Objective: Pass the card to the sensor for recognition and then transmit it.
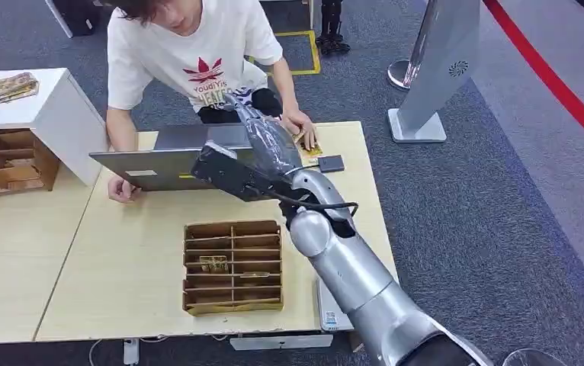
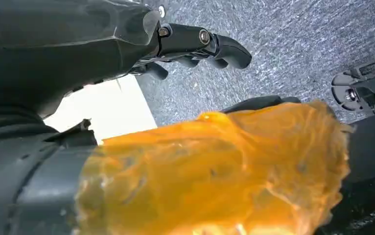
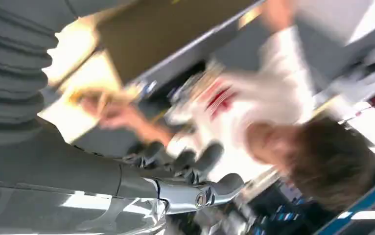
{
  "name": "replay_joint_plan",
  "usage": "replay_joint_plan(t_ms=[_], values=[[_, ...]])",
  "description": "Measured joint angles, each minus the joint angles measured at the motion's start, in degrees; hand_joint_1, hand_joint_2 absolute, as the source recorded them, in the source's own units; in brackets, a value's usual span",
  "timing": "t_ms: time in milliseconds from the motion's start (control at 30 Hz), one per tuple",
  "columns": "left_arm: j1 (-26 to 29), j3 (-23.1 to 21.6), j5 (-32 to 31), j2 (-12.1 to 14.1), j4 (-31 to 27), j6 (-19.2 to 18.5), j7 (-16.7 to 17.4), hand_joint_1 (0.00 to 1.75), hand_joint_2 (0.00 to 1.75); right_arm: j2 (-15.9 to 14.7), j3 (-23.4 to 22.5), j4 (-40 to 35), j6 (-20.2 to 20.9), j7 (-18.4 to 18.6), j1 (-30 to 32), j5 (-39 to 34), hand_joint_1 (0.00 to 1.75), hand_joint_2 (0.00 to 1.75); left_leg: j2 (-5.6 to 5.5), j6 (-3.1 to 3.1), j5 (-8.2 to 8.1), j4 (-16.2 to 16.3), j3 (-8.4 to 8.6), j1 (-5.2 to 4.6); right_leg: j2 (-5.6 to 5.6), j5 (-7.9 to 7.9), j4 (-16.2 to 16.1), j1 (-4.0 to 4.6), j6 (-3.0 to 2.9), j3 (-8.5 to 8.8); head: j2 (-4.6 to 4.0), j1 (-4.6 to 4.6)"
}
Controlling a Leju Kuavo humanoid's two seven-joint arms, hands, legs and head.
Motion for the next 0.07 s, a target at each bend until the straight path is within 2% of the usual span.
replay_joint_plan(t_ms=[67], values=[[0.1,0.0,0.3,0.0,0.0,0.0,-0.1,0.0,0.0,-0.1,0.0,-4.0,2.0,-0.9,2.2,-5.9,0.0,0.0,0.0,0.0,0.0,0.0,-0.01,0.0,0.0,-0.01,0.0,0.0,0.0,0.0,0.0,0.0]])
